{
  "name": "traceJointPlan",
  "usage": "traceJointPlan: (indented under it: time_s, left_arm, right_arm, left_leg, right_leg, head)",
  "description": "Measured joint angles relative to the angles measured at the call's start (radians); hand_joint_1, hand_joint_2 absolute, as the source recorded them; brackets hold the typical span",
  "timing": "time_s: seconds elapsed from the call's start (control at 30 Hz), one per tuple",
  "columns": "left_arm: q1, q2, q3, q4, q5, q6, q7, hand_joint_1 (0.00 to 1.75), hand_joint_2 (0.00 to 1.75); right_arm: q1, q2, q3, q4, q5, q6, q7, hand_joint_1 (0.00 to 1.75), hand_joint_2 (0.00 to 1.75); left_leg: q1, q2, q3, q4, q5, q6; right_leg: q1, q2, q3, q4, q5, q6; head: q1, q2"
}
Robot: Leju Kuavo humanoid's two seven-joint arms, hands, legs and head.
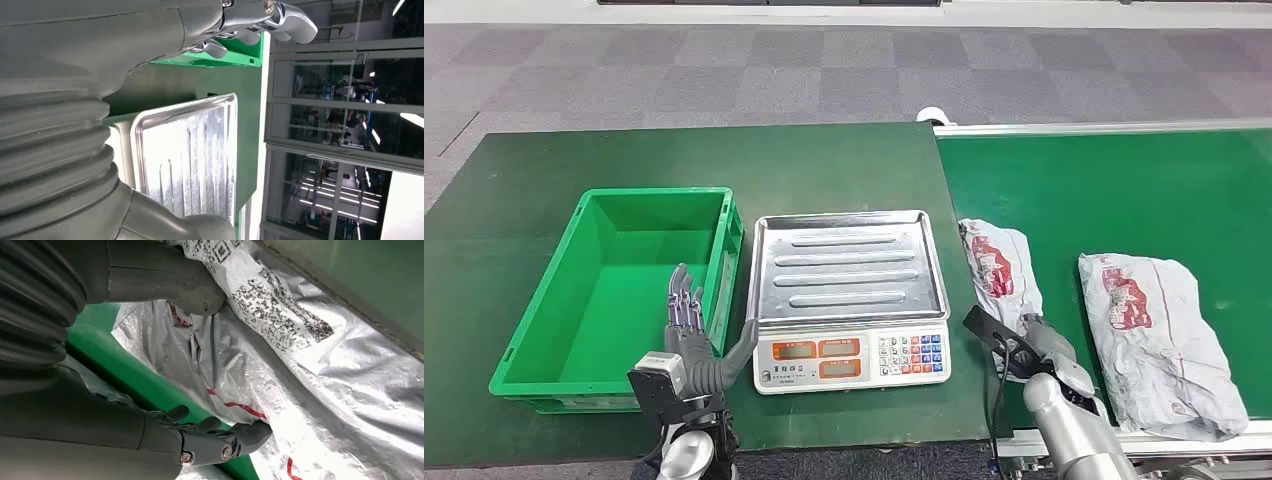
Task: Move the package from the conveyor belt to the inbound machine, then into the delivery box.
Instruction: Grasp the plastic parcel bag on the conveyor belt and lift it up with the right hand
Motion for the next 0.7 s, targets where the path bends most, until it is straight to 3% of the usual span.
traceJointPlan:
  time_s: [0.03,0.07,0.13,0.5,0.7]
  left_arm:
    - [0.000,0.000,0.000,0.000,0.000,0.000,0.000,0.00,1.75]
    - [0.000,0.000,0.000,0.000,0.000,0.000,0.000,0.00,1.75]
    - [0.000,0.000,0.000,0.000,0.000,0.000,0.000,0.00,1.75]
    - [0.000,0.000,0.000,-0.001,-0.008,0.000,0.001,0.00,1.75]
    - [0.015,0.000,0.000,-0.017,-0.015,0.007,0.003,0.00,1.75]
  right_arm:
    - [0.000,0.000,0.000,0.000,0.000,0.000,0.000,0.61,1.75]
    - [0.000,0.000,0.000,0.000,0.000,0.000,0.000,0.89,1.75]
    - [0.000,0.000,0.001,0.001,0.000,0.000,-0.001,1.75,1.75]
    - [-0.022,0.000,0.002,0.009,0.004,-0.005,-0.021,1.75,1.75]
    - [-0.012,0.004,0.002,-0.004,-0.036,-0.103,-0.104,1.75,1.75]
  left_leg:
    - [0.000,0.000,0.000,0.000,0.000,0.000]
    - [0.000,0.000,0.000,0.000,0.000,0.000]
    - [0.000,0.000,0.000,0.000,0.000,0.000]
    - [0.000,0.000,0.000,0.000,0.000,0.000]
    - [0.000,0.001,-0.001,0.000,0.000,0.000]
  right_leg:
    - [0.000,0.000,0.000,0.000,0.000,0.000]
    - [0.000,0.000,0.000,0.000,0.000,0.000]
    - [0.000,0.000,0.000,0.000,0.000,0.000]
    - [0.000,0.000,0.000,0.000,0.000,0.000]
    - [0.000,0.001,-0.002,0.001,0.000,0.000]
  head:
    - [0.000,0.000]
    - [0.000,0.000]
    - [0.000,0.000]
    - [0.000,0.000]
    - [0.000,0.000]
